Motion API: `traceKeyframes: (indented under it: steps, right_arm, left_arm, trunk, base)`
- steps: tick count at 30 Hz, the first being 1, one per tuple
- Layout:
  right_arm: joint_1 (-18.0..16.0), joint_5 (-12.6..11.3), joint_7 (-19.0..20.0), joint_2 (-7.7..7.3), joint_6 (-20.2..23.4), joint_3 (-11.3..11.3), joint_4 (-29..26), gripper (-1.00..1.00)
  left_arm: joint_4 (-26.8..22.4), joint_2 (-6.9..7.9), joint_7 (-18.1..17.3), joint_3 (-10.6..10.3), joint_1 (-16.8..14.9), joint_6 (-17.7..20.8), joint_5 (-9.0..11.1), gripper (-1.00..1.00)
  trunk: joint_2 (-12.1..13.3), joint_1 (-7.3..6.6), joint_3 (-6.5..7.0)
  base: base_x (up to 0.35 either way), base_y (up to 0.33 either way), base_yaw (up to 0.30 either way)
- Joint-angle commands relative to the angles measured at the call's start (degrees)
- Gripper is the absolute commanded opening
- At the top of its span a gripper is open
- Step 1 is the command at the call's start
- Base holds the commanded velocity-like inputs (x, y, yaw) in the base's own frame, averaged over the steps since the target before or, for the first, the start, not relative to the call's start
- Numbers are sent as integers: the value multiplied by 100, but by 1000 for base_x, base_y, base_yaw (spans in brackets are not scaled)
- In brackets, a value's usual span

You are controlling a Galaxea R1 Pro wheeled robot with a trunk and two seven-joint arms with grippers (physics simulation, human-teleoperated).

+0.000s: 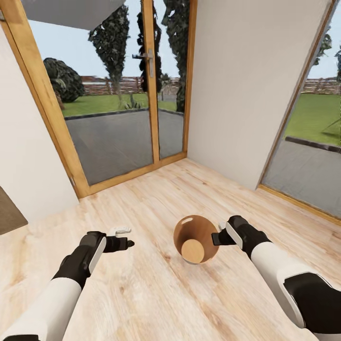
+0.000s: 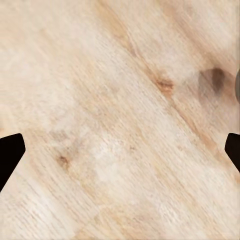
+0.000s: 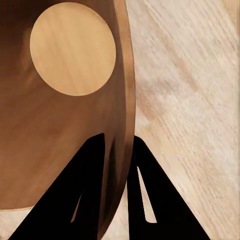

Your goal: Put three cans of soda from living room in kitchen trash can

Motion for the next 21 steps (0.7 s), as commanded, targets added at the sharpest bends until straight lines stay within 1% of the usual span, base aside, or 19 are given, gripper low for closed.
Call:
traceKeyframes:
  steps: [1, 5, 10, 15, 21]
  right_arm:
    - [-2, -93, 24, 9, -2, -19, -4, -100]
    - [-2, -93, 24, 19, -6, -19, 0, -100]
    - [5, -91, 24, 59, -240, -19, 4, -100]
    - [7, -91, 24, 72, -311, -19, 5, -100]
    - [7, -87, 24, 73, -325, -8, 5, -100]
  left_arm:
    - [1, -2, 0, 0, 2, -5, -1, 100]
    - [5, -12, 0, 0, 2, -7, -1, 100]
    - [3, -47, 0, 0, 3, -19, -9, 100]
    - [34, -119, 7, 0, 3, -157, -35, 100]
    - [177, -141, 1, 0, 3, -194, -37, 100]
  trunk:
    - [2, -3, 23]
    - [7, -13, 112]
    - [14, -26, 223]
    - [20, -39, 333]
    - [261, -170, 441]
  base:
    - [0, 0, 0]
    - [0, 0, 0]
    - [0, 0, 0]
    - [0, 0, 0]
    - [0, 0, 0]
